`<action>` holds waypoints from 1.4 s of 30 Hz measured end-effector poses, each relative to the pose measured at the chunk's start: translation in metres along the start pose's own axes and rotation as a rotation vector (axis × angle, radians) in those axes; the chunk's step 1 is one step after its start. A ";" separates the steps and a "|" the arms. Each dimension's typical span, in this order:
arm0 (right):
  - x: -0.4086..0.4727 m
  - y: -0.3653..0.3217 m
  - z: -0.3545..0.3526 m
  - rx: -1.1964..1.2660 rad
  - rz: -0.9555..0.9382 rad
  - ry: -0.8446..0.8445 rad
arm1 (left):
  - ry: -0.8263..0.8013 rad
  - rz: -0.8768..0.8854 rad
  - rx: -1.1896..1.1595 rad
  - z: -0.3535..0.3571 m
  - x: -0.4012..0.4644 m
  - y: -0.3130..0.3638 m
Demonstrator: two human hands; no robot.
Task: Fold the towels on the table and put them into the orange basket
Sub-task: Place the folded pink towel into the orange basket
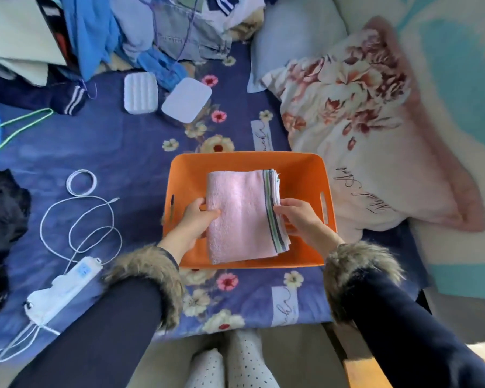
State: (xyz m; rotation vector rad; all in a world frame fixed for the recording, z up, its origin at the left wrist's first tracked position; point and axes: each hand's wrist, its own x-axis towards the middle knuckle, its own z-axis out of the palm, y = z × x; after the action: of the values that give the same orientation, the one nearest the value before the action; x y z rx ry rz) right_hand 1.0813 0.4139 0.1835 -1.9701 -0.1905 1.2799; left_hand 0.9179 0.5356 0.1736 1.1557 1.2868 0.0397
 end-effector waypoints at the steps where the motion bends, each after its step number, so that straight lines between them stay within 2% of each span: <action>1: 0.018 0.004 0.003 -0.012 0.029 -0.008 | 0.011 -0.032 0.004 0.004 0.016 -0.005; 9: 0.132 0.050 0.038 -0.103 0.191 -0.074 | 0.119 -0.201 0.218 0.014 0.125 -0.059; 12: 0.161 0.062 0.055 -0.139 0.217 -0.096 | 0.172 -0.213 0.347 0.011 0.149 -0.073; 15: 0.179 0.066 0.072 -0.165 0.233 -0.131 | 0.281 -0.136 0.633 0.008 0.162 -0.076; 19: 0.189 0.069 0.086 -0.211 0.175 -0.133 | 0.425 0.086 0.935 0.012 0.156 -0.079; 21: 0.185 0.074 0.086 -0.367 0.075 -0.072 | 0.373 0.220 1.082 0.017 0.150 -0.089; 23: 0.175 0.079 0.082 -0.632 -0.094 -0.024 | 0.277 0.347 1.228 0.021 0.149 -0.100; 26: 0.166 0.086 0.080 -1.146 -0.500 -0.170 | 0.044 0.290 1.440 0.021 0.157 -0.108; 27: 0.168 0.088 0.080 -1.264 -0.586 -0.225 | 0.019 0.264 1.515 0.019 0.162 -0.109; 29: 0.177 0.093 0.081 -1.427 -0.630 -0.266 | 0.027 0.251 1.639 0.012 0.173 -0.111; 33: 0.199 0.102 0.089 -1.463 -0.537 -0.268 | 0.020 0.255 1.743 0.003 0.189 -0.114; 36: 0.205 0.106 0.095 -1.453 -0.535 -0.263 | 0.023 0.267 1.756 0.003 0.195 -0.114; 40: 0.201 0.104 0.090 -1.429 -0.525 -0.285 | -0.063 0.177 1.698 0.005 0.191 -0.107; 42: 0.189 0.099 0.087 -1.315 -0.467 -0.277 | -0.126 0.119 1.601 0.008 0.182 -0.096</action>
State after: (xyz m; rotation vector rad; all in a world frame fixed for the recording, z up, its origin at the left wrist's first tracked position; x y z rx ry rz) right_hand 1.0740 0.4839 -0.0362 -2.4350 -1.8973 1.1626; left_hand 0.9360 0.5932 -0.0235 2.4846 0.9991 -1.1356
